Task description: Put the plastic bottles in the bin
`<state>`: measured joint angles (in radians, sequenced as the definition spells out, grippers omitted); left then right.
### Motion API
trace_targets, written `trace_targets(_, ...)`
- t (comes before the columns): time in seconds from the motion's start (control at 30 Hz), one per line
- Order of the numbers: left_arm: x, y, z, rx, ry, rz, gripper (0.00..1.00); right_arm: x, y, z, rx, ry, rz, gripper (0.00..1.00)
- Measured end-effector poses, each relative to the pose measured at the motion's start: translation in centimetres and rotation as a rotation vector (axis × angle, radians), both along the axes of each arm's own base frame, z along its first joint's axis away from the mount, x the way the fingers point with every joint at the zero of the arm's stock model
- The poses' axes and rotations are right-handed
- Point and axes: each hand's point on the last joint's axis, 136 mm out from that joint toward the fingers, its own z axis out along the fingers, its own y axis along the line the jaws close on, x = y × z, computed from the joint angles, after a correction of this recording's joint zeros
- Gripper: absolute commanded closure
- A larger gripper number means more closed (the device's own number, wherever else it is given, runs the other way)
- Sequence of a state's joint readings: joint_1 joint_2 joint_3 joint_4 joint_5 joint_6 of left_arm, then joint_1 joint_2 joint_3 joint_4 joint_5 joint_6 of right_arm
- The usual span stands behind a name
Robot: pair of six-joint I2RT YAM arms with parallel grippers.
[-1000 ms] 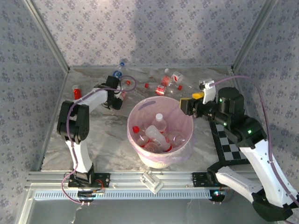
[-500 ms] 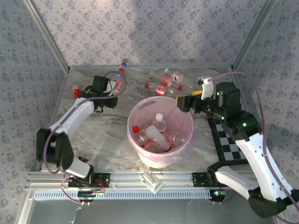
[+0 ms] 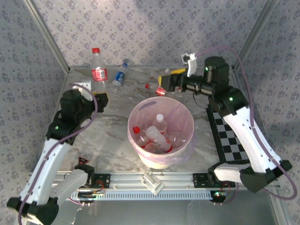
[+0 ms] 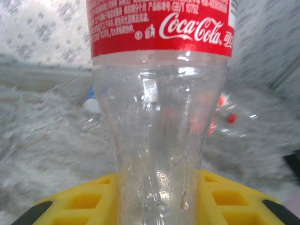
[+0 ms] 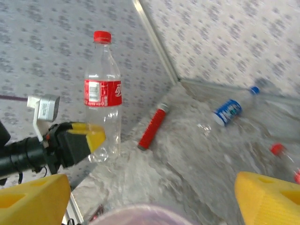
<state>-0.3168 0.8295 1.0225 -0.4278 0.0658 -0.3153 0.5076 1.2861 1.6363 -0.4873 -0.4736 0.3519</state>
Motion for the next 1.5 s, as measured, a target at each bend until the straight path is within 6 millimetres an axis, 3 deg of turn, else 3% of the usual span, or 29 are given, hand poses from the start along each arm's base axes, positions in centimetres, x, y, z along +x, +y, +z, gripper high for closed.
trace_targets(0.17,-2.1,-2.5,1.9,-0.053,-0.054,-0.122,1.00,1.3,4.6,1.7,0.023,-0.016,0.095,0.16)
trace_targets(0.3,-2.9,-4.6,1.4,-0.047,-0.036,-0.217,1.00,2.2,7.9,1.8,0.024,-0.009,0.159,0.13)
trace_targets(0.37,-2.9,-5.5,0.7,-0.035,-0.015,-0.253,1.00,2.5,9.4,1.5,0.023,0.001,0.192,0.07)
trace_targets(0.47,-3.3,-6.5,0.2,-0.016,-0.003,-0.298,1.00,2.6,11.0,0.9,0.016,0.015,0.225,0.00)
trace_targets(0.6,-4.0,-7.4,-0.2,0.016,-0.002,-0.349,1.00,2.6,12.4,0.9,0.013,0.019,0.245,0.00)
trace_targets(0.77,-4.6,-8.0,-1.3,0.062,0.018,-0.396,1.00,3.7,13.3,1.3,0.020,0.012,0.245,0.24)
trace_targets(0.97,-4.9,-7.9,-1.8,0.104,0.019,-0.417,1.00,4.8,14.1,-0.7,-0.007,0.058,0.241,0.42)
trace_targets(1.07,-4.9,-7.9,-1.9,0.117,0.014,-0.421,1.00,5.2,14.4,-1.3,-0.017,0.071,0.241,0.61)
trace_targets(1.13,-4.9,-7.8,-2.0,0.124,0.014,-0.417,1.00,5.3,14.6,-1.4,-0.015,0.084,0.243,0.64)
trace_targets(1.17,-4.8,-7.7,-2.0,0.132,0.014,-0.411,0.97,5.3,14.6,-1.3,-0.012,0.088,0.244,0.64)
trace_targets(1.3,-4.7,-7.4,-1.9,0.148,-0.001,-0.400,0.63,5.1,14.6,-0.9,-0.004,0.085,0.248,0.78)
trace_targets(1.4,-4.6,-7.2,-1.7,0.157,-0.013,-0.389,0.19,5.0,14.6,-0.6,0.005,0.080,0.255,0.83)
trace_targets(1.43,-4.7,-7.1,-1.6,0.158,-0.017,-0.386,0.08,4.9,14.6,-0.2,0.008,0.072,0.256,0.85)
trace_targets(1.47,-4.7,-6.9,-1.5,0.160,-0.021,-0.380,0.01,4.9,14.4,0.4,0.010,0.056,0.252,0.87)
trace_targets(1.5,-4.8,-6.7,-1.3,0.160,-0.029,-0.371,0.00,4.9,14.0,1.2,0.016,0.040,0.247,0.88)
